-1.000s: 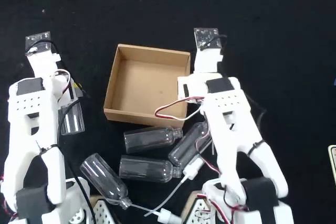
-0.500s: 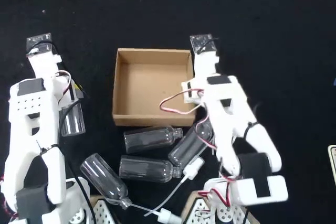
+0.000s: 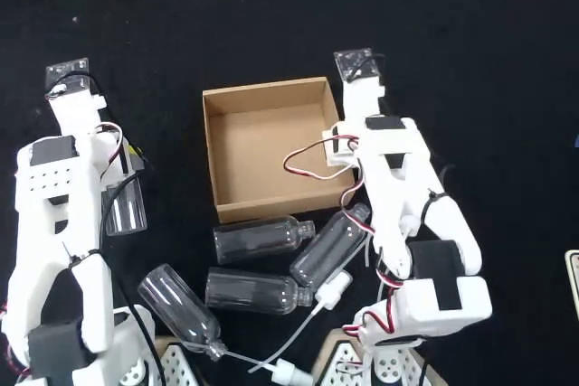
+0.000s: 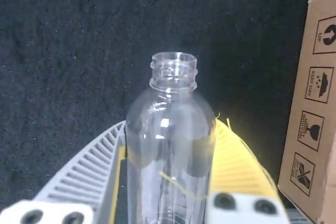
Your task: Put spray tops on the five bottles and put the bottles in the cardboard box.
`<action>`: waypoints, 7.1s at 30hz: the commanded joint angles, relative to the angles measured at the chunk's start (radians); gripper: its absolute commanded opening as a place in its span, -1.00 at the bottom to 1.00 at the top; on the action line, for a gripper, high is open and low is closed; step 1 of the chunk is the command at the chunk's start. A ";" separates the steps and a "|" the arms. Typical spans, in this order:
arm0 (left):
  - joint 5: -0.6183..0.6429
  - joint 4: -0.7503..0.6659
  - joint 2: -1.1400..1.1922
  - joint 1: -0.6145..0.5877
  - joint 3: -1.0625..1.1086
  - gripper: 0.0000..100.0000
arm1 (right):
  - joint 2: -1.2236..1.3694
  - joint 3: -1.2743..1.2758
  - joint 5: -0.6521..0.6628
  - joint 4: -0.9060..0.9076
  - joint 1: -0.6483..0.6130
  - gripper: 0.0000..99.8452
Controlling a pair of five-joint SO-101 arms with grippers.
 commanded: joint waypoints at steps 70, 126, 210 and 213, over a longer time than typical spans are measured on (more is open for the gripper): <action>0.011 -0.009 -0.043 -0.050 -0.013 -0.83 | -1.000 0.275 0.677 0.825 -0.272 -0.66; 0.011 -0.006 -0.043 -0.050 -0.015 -0.83 | -0.278 0.249 0.031 0.250 0.459 -0.91; 0.005 0.106 -0.388 0.028 -0.137 -0.83 | -0.348 -0.634 -0.075 0.592 0.400 -0.96; 0.003 0.003 -0.520 0.053 -0.048 -0.83 | -0.403 -0.673 -0.127 0.617 0.324 -0.96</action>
